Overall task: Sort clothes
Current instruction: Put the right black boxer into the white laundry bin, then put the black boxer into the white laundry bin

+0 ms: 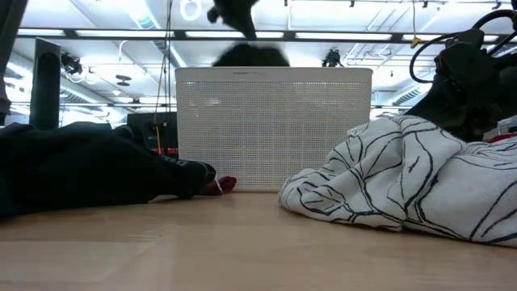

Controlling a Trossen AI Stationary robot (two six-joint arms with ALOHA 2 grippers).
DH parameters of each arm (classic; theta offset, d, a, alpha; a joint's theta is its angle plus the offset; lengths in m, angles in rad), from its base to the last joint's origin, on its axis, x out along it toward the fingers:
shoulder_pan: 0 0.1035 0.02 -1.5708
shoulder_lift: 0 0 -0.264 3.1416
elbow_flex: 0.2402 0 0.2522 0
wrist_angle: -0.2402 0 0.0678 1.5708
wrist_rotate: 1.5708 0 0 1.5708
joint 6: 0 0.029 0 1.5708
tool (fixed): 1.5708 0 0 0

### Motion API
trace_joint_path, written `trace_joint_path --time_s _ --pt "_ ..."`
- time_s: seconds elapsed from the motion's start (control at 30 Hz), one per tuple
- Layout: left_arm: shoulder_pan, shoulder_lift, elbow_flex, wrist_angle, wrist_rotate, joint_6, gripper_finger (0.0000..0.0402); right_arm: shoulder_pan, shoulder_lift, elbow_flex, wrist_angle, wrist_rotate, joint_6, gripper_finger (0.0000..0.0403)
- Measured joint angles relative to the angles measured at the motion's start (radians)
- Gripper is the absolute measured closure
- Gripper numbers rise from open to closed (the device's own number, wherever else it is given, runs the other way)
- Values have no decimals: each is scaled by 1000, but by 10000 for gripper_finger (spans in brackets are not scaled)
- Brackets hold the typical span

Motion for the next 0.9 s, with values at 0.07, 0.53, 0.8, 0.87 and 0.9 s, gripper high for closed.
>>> trace_joint_path --time_s 0.07,0.53,0.8,0.87,0.9 --pt "14 22 0 -26 -2 -1 328 0 0 0 -4 0 0 174" --pt "-27 -34 0 -159 -18 10 287 0 0 0 -7 2 -2 174" --pt "-137 -141 0 -290 -18 -72 295 0 0 0 -7 2 -1 174" --pt "-164 -171 0 -322 -17 -100 300 0 0 0 -7 2 0 174" --pt "-178 -185 0 -335 -18 -113 302 0 0 0 -7 2 0 174"
